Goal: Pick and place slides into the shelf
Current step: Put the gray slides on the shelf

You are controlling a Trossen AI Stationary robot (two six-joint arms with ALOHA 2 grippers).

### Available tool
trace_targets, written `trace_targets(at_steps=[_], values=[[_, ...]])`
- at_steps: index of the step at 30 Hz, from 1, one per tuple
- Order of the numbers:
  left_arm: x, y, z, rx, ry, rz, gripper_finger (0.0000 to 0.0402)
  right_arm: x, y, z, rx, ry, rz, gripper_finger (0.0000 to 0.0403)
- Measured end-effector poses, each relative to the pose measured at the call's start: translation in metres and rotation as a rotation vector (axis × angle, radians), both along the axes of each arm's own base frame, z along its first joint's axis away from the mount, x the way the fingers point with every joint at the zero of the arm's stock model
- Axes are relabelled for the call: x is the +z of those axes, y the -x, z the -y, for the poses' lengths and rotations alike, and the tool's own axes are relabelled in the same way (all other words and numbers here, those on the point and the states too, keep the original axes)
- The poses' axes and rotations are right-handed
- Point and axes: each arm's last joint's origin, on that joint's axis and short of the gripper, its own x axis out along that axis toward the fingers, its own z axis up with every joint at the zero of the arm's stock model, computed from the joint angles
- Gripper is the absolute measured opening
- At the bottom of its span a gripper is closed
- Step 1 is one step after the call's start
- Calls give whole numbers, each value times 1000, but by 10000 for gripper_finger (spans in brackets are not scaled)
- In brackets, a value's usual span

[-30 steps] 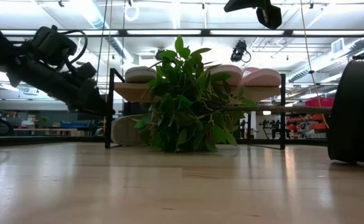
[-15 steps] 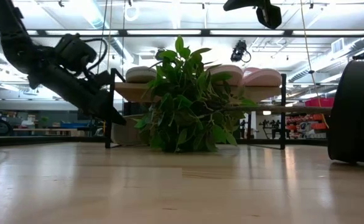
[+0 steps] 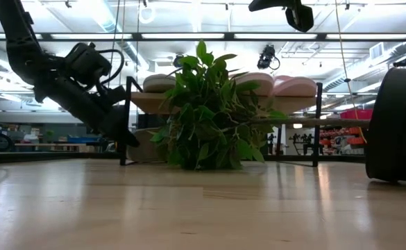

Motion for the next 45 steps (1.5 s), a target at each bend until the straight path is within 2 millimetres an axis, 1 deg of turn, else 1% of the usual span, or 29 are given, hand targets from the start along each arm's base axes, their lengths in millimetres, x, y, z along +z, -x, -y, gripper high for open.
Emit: trace_targets(at_steps=[3, 10, 11, 20, 25, 33, 39, 45], values=[[0, 1, -1, 27, -15, -8, 191, 0, 0, 0, 0, 0, 0, 12], [0, 1, -2, 57, -33, -19, 66, 0, 0, 0, 0, 0, 0, 12], [0, 1, -2, 58, -33, -18, 59, 0, 0, 0, 0, 0, 0, 12], [0, 2, -1, 59, -24, -25, 59, 0, 0, 0, 1, 1, 0, 12], [6, 5, 1, 65, -3, -12, 58, 0, 0, 0, 1, 1, 0, 12], [10, 16, 7, 51, 45, -89, 56, 0, 0, 0, 4, 6, -1, 12], [21, 23, 12, 33, 75, -52, 56, 0, 0, 0, 4, 9, -2, 12], [28, 34, 19, 22, 128, -52, 56, 0, 0, 0, 8, 16, -4, 12]])
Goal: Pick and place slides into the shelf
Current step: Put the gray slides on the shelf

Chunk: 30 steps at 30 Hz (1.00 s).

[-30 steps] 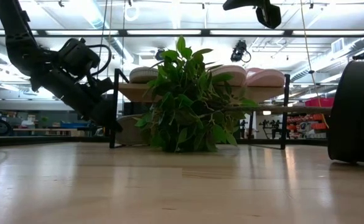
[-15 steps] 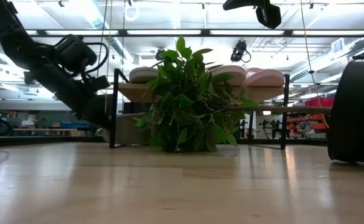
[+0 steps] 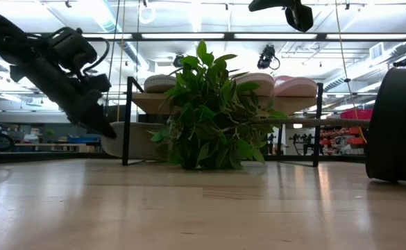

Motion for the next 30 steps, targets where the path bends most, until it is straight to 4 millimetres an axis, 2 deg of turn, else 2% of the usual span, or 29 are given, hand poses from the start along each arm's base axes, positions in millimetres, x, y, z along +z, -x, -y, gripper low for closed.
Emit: trace_targets(at_steps=[4, 15, 22, 30], values=[[3, 3, 5, -62, 66, 37, 56, 0, 0, 0, 4, 8, -2, 12], [8, 12, 15, -23, 134, 20, 55, 0, 0, 0, 5, 9, -2, 12], [35, 16, 20, -16, 131, -79, 55, 0, 0, 0, 13, 24, -5, 12], [59, 15, 21, 69, 227, -54, 55, 0, 0, 0, 18, 32, -4, 12]])
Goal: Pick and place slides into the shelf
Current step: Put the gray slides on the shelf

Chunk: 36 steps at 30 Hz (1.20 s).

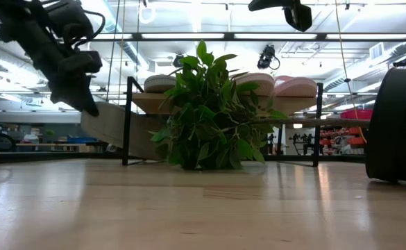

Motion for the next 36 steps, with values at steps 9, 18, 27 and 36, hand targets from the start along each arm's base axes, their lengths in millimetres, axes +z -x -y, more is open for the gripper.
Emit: trace_targets(at_steps=[9, 18, 27, 36], values=[[23, 3, 11, 156, 188, -10, 55, 0, 0, 0, 11, 20, -3, 12], [43, 3, 25, 216, 273, 8, 54, 0, 0, 0, 15, 28, -5, 12], [76, 9, 38, 200, 295, -4, 54, 0, 0, 0, 31, 42, -9, 12], [137, 25, 46, 204, 264, 95, 54, 0, 0, -1, 66, 77, -17, 12]])
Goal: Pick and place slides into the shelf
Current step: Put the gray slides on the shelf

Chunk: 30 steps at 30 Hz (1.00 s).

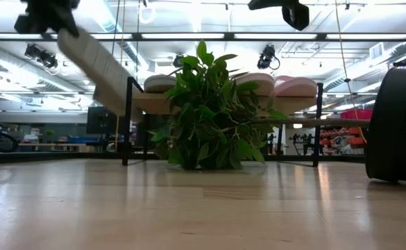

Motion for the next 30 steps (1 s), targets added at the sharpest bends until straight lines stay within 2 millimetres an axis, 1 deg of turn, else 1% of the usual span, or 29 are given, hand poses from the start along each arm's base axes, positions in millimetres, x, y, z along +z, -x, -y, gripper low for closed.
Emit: trace_targets(at_steps=[4, 7, 10, 14, 18, 21, 28, 30], values=[[24, 3, 4, -19, -6, 57, 54, 2, -1, 0, 9, 17, 23, 12], [38, 5, 6, -18, -5, 24, 54, 5, -2, 0, 21, 22, 52, 12], [47, 5, 8, -26, 8, -49, 54, 7, -3, 0, 26, 23, 71, 12], [61, -3, 12, -29, -11, -80, 54, 8, -4, -1, 44, 38, 80, 12], [78, -24, 14, -23, -72, -79, 54, 12, -5, -1, 74, 77, 118, 12], [90, -44, 15, -41, -107, -88, 54, 12, -5, -1, 81, 92, 120, 12], [116, -91, 17, -58, -209, -182, 54, 12, -6, -2, 128, 85, 119, 12], [123, -106, 18, -67, -243, -178, 54, 12, -6, -3, 145, 81, 119, 12]])
